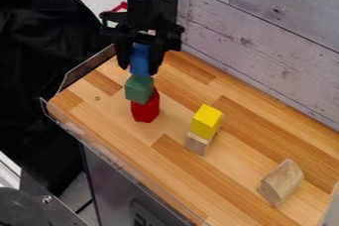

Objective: Move the blue cube to the left on green cube

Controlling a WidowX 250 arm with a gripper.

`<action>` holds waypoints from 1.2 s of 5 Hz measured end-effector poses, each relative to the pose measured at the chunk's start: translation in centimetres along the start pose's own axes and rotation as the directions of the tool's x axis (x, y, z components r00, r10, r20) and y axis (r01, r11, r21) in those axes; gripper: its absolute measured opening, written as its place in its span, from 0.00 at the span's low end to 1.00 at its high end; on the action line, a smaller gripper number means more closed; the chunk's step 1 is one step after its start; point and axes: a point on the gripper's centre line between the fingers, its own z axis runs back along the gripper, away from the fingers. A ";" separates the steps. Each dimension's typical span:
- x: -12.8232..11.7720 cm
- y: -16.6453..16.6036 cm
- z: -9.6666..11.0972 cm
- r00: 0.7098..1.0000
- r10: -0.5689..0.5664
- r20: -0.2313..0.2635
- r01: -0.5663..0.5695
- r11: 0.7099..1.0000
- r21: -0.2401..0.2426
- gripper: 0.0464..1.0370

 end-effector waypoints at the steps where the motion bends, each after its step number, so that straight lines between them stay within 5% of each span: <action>1: -0.9 0.5 0.4 1.000 0.013 0.005 -0.013 1.000 -0.006 0.52; 6: -0.2 -0.3 -0.8 1.000 0.002 -0.004 -0.002 1.000 -0.026 0.52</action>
